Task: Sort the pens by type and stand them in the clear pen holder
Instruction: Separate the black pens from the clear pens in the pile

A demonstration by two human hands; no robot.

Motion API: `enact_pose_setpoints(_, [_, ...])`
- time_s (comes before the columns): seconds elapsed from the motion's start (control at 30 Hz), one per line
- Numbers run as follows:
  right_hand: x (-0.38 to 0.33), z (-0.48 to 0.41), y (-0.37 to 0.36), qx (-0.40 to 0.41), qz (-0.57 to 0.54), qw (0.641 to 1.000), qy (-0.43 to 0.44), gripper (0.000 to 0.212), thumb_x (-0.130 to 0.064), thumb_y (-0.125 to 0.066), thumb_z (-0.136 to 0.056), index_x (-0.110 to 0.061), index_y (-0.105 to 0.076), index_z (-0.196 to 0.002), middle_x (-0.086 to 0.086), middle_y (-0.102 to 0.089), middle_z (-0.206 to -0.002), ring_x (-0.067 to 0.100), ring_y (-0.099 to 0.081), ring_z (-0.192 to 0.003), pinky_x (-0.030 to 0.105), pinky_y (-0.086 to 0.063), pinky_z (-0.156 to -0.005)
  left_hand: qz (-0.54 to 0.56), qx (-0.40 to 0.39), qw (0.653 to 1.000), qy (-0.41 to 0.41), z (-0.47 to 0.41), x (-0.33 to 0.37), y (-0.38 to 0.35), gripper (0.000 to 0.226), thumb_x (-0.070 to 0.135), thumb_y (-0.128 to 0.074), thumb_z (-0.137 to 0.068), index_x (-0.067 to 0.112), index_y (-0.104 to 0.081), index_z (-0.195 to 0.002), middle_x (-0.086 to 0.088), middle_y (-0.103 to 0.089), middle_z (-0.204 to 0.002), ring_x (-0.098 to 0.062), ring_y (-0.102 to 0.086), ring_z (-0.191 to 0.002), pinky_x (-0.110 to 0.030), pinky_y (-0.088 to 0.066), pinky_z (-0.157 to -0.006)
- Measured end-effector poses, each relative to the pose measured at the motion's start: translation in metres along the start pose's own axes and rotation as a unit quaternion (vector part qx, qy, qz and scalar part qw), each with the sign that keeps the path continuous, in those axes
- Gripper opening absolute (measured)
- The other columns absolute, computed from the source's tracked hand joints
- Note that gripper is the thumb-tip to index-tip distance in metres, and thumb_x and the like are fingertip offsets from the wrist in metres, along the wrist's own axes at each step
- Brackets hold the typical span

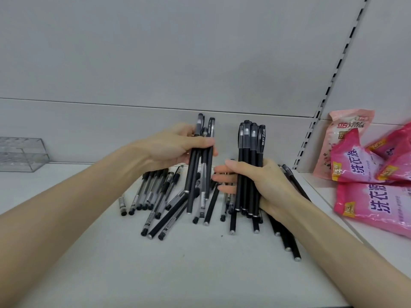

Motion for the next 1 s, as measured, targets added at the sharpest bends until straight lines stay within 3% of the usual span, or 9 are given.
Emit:
enact_pose_setpoints(0.1, [-0.004,0.006,-0.019,-0.054,-0.018,0.998,0.015,0.022,-0.008,-0.063,-0.087,0.005,-0.062,-0.105,0.019,-0.072,-0.099,0.034,-0.071,-0.09,0.04,-0.059,-0.075,0.02,-0.002,0.998,-0.053,0.014,0.017,-0.004,0.02,0.015,-0.053,-0.094,0.001,-0.053,-0.108,-0.003,-0.069,-0.085,-0.013,-0.066,-0.076,-0.028,-0.053,-0.073])
enact_pose_setpoints(0.2, [-0.005,0.011,-0.025,-0.057,-0.012,0.998,0.026,0.008,-0.005,-0.062,-0.087,0.0,-0.065,-0.093,0.016,-0.073,-0.093,0.031,-0.072,-0.084,0.035,-0.06,-0.07,-0.032,0.005,0.997,-0.073,0.022,0.022,-0.004,0.021,0.018,-0.053,-0.094,0.001,-0.053,-0.108,-0.003,-0.069,-0.087,-0.025,-0.06,-0.084,-0.046,-0.041,-0.08])
enact_pose_setpoints(0.3, [-0.001,0.009,-0.017,-0.013,0.005,1.0,0.015,0.01,-0.007,-0.065,-0.086,-0.002,-0.065,-0.094,0.018,-0.072,-0.099,0.028,-0.072,-0.09,0.038,-0.06,-0.077,-0.072,0.039,0.996,-0.04,0.024,0.012,0.005,0.014,0.021,-0.056,-0.094,0.01,-0.054,-0.103,-0.003,-0.071,-0.09,-0.013,-0.064,-0.076,-0.027,-0.048,-0.064])
enact_pose_setpoints(0.37, [0.001,0.008,-0.012,0.004,0.011,1.0,0.006,0.015,-0.008,-0.067,-0.084,0.001,-0.065,-0.097,0.019,-0.071,-0.102,0.027,-0.071,-0.093,0.04,-0.059,-0.079,-0.08,0.068,0.994,-0.015,0.024,0.002,0.012,0.007,0.02,-0.056,-0.094,0.014,-0.053,-0.098,-0.006,-0.07,-0.088,-0.009,-0.061,-0.064,-0.018,-0.039,-0.047])
enact_pose_setpoints(0.43, [0.001,0.009,-0.012,0.008,0.005,1.0,0.003,0.019,-0.007,-0.068,-0.084,0.003,-0.063,-0.099,0.019,-0.071,-0.102,0.025,-0.071,-0.094,0.039,-0.06,-0.075,-0.076,0.087,0.993,0.0,0.024,-0.005,0.017,0.003,0.018,-0.055,-0.095,0.015,-0.053,-0.095,-0.007,-0.065,-0.084,-0.011,-0.053,-0.058,-0.018,-0.033,-0.041])
enact_pose_setpoints(0.57, [0.001,0.009,-0.014,0.002,0.006,1.0,0.0,0.025,-0.007,-0.068,-0.083,0.005,-0.062,-0.103,0.018,-0.071,-0.104,0.022,-0.071,-0.095,0.037,-0.06,-0.071,-0.097,0.125,0.987,0.001,0.022,-0.007,0.027,0.006,0.02,-0.056,-0.094,0.02,-0.054,-0.089,0.0,-0.051,-0.072,-0.013,-0.041,-0.055,-0.017,-0.031,-0.041])
enact_pose_setpoints(0.83, [0.003,0.01,-0.015,-0.009,0.026,1.0,-0.004,0.013,-0.008,-0.067,-0.085,0.001,-0.066,-0.094,0.016,-0.073,-0.098,0.022,-0.071,-0.094,0.038,-0.06,-0.071,-0.085,0.128,0.988,0.002,0.016,-0.013,0.036,0.011,0.021,-0.05,-0.098,0.012,-0.05,-0.092,-0.01,-0.061,-0.085,-0.007,-0.035,-0.043,-0.018,-0.028,-0.038])
enact_pose_setpoints(1.0, [0.004,0.009,-0.017,-0.013,0.043,0.999,-0.007,0.012,-0.009,-0.067,-0.085,0.001,-0.067,-0.092,0.016,-0.072,-0.098,0.022,-0.071,-0.094,0.039,-0.06,-0.071,-0.087,0.128,0.988,0.0,0.015,-0.017,0.037,0.012,0.024,-0.057,-0.093,0.012,-0.055,-0.095,0.001,-0.048,-0.062,-0.009,-0.037,-0.044,-0.018,-0.04,-0.043])
Point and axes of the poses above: each hand's wrist, its own z-axis away from the middle knuckle, its own y-axis out of the back of the hand, x = y × z, the point moved 8 cm from there along -z, towards the middle knuckle
